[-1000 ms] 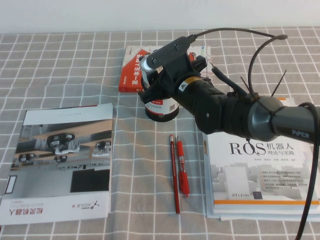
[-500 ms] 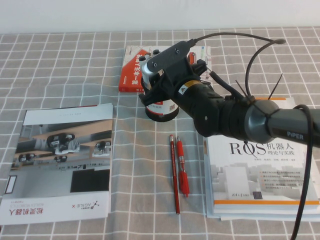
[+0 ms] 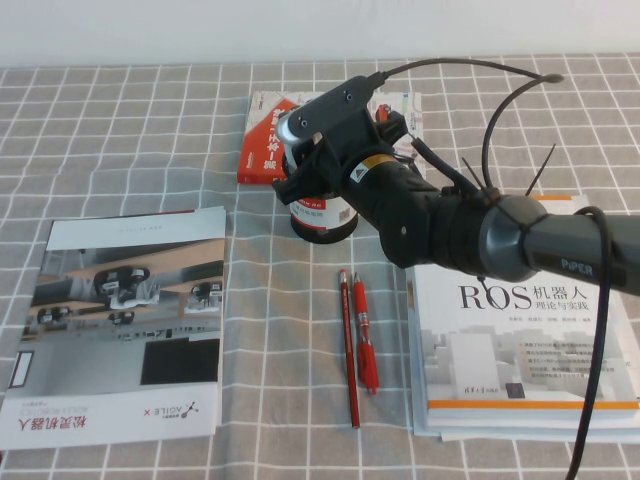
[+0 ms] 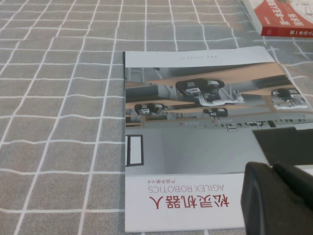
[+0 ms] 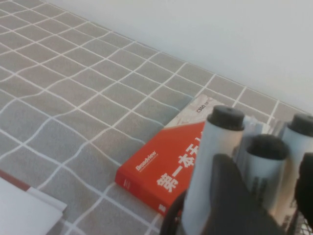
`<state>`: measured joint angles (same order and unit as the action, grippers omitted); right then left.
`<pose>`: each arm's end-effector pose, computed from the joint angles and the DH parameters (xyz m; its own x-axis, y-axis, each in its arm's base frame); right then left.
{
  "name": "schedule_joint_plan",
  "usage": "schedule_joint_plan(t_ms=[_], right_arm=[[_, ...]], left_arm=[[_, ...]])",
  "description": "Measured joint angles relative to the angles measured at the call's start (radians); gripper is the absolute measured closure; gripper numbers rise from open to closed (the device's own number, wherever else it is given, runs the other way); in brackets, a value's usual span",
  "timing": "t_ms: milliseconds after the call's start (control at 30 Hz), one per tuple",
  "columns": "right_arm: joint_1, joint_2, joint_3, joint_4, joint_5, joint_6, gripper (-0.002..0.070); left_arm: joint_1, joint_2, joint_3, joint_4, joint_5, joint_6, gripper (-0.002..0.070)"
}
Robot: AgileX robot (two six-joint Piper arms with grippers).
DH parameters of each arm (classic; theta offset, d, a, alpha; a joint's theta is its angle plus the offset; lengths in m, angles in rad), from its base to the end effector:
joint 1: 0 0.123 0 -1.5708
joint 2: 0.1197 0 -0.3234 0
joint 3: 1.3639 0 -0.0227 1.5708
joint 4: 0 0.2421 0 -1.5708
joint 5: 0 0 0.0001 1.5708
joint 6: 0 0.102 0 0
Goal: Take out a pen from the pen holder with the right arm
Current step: 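Take a marker out of the pen holder and lay it on the table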
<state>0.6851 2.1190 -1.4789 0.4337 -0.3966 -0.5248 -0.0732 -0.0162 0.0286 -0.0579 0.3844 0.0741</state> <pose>0.4109 0.3144 0.2500 -0.0845 -0.2230 -0.9712 -0.5149 0.8442 -0.1490 0.0150 -0.0033 0.1660 -0.3013 0.0426 -0.9526 0.0999 0.9949 0.0128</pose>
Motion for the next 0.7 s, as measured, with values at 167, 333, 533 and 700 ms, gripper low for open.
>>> schedule_joint_plan(t_ms=[167,333,533,700], right_arm=[[0.0,0.006,-0.003,0.0,0.002,-0.016,0.0422],[0.0,0.019,-0.007,0.003,0.004,-0.018,0.0422],[0.0,0.019,-0.007,0.019,0.005,-0.018,0.0432],[0.0,0.019,-0.007,0.029,0.005,-0.019,0.05]], left_arm=[[0.0,0.0,0.0,0.0,0.0,0.0,0.0678],[0.0,0.0,0.0,0.0,0.0,0.0,0.0678],[0.0,0.0,0.0,0.0,0.0,0.0,0.0678],[0.0,0.0,0.0,0.0,0.0,0.0,0.0678]])
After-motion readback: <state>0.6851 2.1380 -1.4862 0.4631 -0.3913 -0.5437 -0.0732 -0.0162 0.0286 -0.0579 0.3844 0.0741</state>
